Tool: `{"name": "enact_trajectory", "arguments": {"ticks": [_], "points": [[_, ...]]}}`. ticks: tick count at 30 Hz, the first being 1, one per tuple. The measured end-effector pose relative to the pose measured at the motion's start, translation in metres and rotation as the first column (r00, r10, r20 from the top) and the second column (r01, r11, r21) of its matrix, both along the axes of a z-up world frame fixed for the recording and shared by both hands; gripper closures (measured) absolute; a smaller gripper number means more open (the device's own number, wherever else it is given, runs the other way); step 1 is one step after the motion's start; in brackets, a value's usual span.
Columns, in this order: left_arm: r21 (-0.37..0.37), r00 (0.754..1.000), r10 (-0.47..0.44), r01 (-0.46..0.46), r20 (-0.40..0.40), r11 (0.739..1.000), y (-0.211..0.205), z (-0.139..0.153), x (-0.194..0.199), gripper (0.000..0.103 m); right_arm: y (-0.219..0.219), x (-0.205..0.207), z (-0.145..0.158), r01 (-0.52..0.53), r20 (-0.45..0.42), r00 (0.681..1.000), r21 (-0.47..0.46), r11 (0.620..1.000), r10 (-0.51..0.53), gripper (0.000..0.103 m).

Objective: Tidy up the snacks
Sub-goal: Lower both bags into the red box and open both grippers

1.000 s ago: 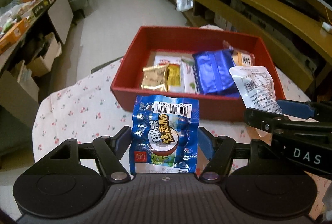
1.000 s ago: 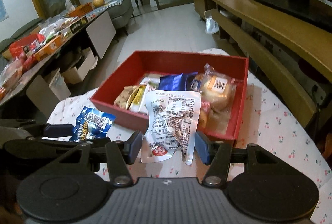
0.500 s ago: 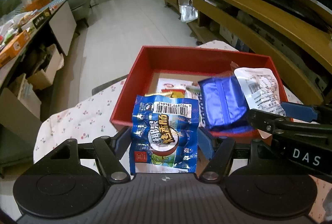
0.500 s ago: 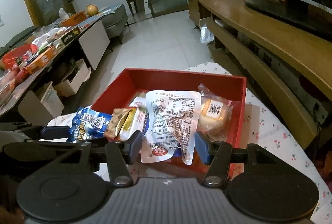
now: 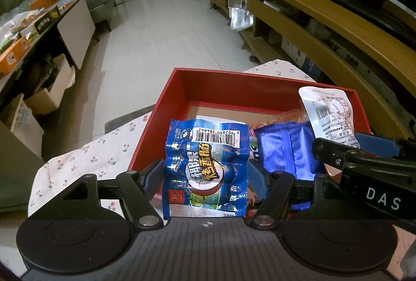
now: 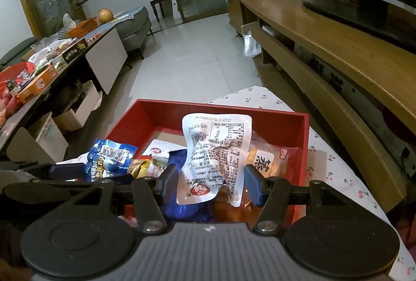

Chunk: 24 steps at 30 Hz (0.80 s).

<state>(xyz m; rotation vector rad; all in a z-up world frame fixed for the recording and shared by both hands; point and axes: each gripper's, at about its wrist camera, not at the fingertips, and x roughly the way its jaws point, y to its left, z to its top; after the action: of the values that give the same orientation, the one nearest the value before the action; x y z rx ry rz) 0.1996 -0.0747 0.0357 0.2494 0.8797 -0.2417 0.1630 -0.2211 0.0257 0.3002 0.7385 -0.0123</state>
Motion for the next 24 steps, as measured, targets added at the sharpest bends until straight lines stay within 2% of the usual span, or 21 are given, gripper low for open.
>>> {"name": "enact_trajectory", "arguments": {"ticks": [17, 24], "points": [[0.018, 0.999, 0.021, -0.02, -0.041, 1.0, -0.005, -0.024, 0.022, 0.029, -0.003, 0.032, -0.024, -0.003, -0.054, 0.999, -0.012, 1.0, 0.002, 0.036], [0.028, 0.998, 0.021, -0.019, -0.054, 0.999, -0.005, -0.025, 0.021, 0.024, -0.001, 0.034, -0.025, -0.004, -0.077, 0.997, -0.02, 1.0, 0.002, 0.035]]}}
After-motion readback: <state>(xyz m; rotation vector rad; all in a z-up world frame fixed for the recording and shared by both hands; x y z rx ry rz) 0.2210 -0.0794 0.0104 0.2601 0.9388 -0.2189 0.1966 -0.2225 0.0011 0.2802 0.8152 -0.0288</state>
